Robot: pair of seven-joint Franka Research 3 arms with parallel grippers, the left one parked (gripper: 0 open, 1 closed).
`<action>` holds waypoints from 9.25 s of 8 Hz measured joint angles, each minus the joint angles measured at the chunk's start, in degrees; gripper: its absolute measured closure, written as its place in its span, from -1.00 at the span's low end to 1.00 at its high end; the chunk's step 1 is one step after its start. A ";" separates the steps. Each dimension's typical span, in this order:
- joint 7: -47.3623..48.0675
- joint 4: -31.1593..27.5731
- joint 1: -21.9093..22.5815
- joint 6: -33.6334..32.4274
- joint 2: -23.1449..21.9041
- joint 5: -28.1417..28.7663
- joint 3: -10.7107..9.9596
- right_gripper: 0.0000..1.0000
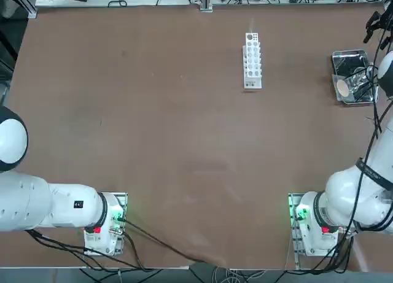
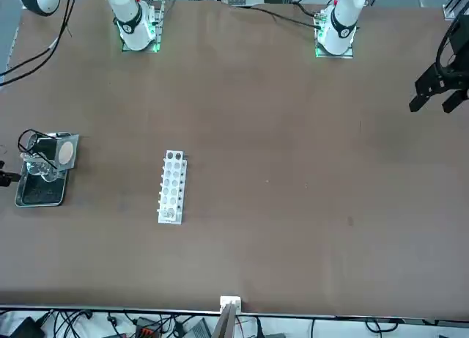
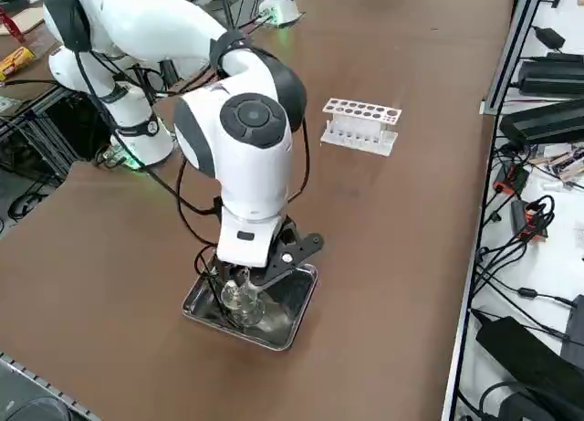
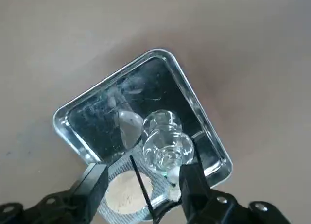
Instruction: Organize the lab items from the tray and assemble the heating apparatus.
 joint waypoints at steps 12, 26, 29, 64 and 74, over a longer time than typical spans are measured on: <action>-10.04 -0.45 -3.89 -3.09 3.44 4.93 0.02 -0.52; -14.16 -1.10 -5.35 -3.68 4.83 5.61 0.05 -0.39; -14.19 -1.21 -5.38 -4.26 4.83 5.69 0.05 -0.37; -14.32 -0.21 -5.09 1.24 4.21 5.71 0.76 0.37; -5.06 -1.51 11.71 -11.79 -12.70 3.66 2.35 0.38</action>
